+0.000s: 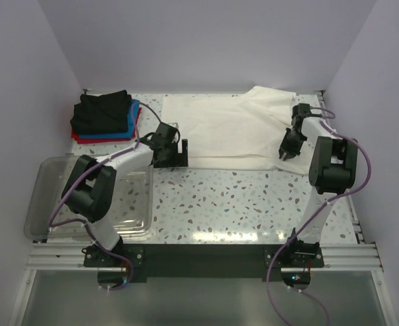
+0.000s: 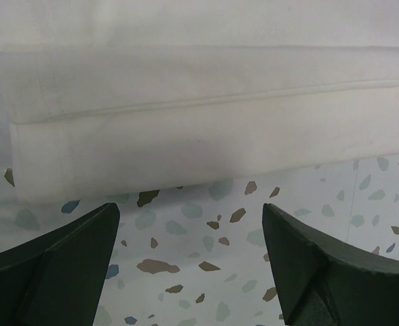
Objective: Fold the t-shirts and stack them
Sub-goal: Fold the tshirt
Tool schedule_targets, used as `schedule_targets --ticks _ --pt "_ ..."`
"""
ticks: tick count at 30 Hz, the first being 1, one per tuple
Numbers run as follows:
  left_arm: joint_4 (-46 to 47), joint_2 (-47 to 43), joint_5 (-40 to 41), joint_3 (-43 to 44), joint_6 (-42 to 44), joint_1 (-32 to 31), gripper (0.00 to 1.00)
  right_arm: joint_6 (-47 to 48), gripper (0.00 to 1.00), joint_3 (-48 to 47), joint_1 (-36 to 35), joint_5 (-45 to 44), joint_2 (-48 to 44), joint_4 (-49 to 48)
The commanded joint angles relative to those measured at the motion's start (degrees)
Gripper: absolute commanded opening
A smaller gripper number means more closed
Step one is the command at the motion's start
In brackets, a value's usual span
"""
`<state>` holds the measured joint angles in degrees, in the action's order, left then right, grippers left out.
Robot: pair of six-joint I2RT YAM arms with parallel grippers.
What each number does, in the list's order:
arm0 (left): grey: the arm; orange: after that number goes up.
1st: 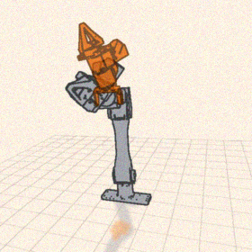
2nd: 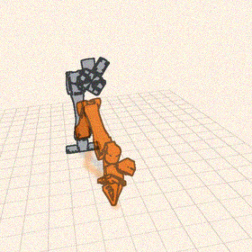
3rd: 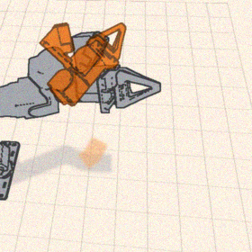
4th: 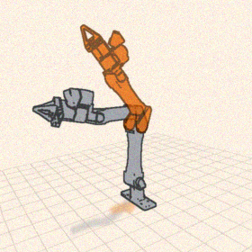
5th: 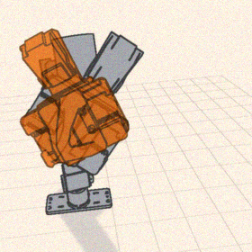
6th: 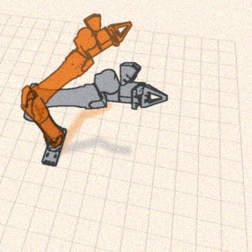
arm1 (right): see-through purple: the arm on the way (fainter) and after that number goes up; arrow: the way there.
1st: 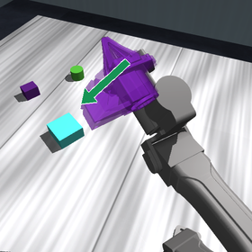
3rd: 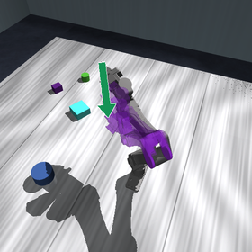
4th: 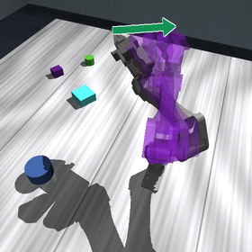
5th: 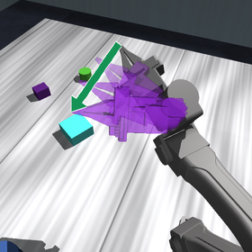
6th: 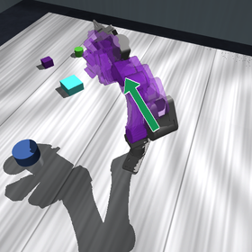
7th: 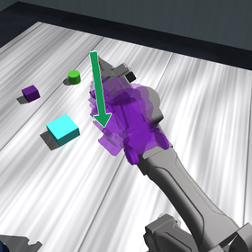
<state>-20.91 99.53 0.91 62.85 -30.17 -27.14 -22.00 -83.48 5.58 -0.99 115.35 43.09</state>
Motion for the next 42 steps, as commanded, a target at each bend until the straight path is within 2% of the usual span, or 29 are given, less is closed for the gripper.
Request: schedule_targets --ticks 1,5,6,17,20,23,27,32,38,42 --pt "1.3 -1.0 2.2 -0.7 1.4 0.2 0.92 0.0 0.23 -2.4 0.1 -0.3 -0.7 -0.7" --pt "1.4 -1.0 2.4 -1.2 1.3 0.2 0.92 -0.2 0.07 -5.5 0.1 0.9 0.1 -0.1" --pt "1.4 -1.0 2.5 -1.3 1.3 0.3 0.92 -0.3 0.0 -6.9 0.1 0.9 0.8 0.5" --pt "0.8 -1.6 3.1 -2.0 1.3 0.6 0.92 -2.8 0.0 -16.5 -1.6 4.7 4.2 0.9" --pt "0.6 -2.1 3.3 -2.4 1.3 0.7 0.92 -2.7 0.0 -20.0 -2.2 4.6 5.9 4.1" --pt "0.7 -2.8 3.8 -3.1 0.9 0.8 0.92 -1.7 0.0 -16.0 -2.3 1.8 3.5 4.6" --pt "1.0 -3.2 3.1 -3.5 0.4 0.7 0.92 -0.2 0.15 -8.0 -2.2 0.3 -0.5 2.4" --pt "1.3 -2.7 2.3 -3.3 0.4 0.8 0.92 -1.1 0.22 -0.6 -2.2 0.8 -3.0 -0.6" --pt "1.3 -3.0 2.3 -3.7 0.2 0.7 0.92 -1.4 0.34 -0.4 -2.0 0.8 -3.4 -0.8" --pt "1.7 -3.4 2.3 -4.3 -0.2 0.7 0.92 -1.0 0.36 -0.5 -0.6 0.6 -3.8 -0.5"
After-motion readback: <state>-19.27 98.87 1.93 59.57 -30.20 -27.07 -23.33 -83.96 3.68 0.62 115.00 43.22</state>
